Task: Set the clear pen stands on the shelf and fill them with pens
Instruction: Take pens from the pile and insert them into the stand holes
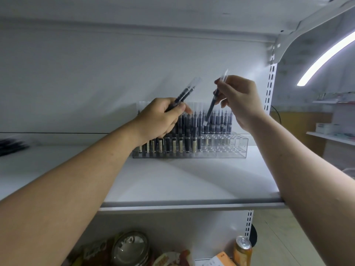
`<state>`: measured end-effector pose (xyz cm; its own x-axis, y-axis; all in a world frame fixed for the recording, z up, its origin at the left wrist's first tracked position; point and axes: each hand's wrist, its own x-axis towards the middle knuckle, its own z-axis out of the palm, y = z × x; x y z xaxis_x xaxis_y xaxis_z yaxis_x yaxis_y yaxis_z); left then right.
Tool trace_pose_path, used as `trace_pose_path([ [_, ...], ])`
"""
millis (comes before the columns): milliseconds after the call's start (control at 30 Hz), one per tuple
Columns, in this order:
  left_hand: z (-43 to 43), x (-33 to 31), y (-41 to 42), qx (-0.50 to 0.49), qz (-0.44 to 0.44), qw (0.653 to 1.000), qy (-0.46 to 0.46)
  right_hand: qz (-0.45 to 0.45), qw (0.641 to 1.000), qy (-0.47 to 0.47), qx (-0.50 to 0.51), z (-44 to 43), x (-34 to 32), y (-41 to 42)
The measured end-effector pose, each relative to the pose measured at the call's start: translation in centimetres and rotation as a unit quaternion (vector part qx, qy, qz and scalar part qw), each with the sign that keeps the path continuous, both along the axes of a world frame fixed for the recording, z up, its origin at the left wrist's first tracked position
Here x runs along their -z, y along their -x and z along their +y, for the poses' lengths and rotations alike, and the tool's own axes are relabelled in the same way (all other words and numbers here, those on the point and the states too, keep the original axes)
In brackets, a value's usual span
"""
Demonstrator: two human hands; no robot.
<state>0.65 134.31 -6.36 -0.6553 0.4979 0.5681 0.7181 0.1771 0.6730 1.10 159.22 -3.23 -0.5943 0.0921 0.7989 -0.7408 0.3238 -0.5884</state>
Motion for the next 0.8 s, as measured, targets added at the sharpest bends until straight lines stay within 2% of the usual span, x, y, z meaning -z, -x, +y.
trace_pose_path([
  [133,0.0,-0.1,-0.1,0.010,-0.018,1.000,-0.014,0.011,0.991,-0.124,0.055,-0.2,0.6,-0.2],
  [433,0.0,-0.1,0.1,0.021,-0.051,0.998,-0.041,-0.054,0.958,-0.272,0.077,-0.8,1.2,-0.8],
  [800,0.0,-0.1,0.0,0.009,-0.039,0.999,-0.025,-0.079,0.954,-0.279,0.069,-0.8,1.3,-0.8],
])
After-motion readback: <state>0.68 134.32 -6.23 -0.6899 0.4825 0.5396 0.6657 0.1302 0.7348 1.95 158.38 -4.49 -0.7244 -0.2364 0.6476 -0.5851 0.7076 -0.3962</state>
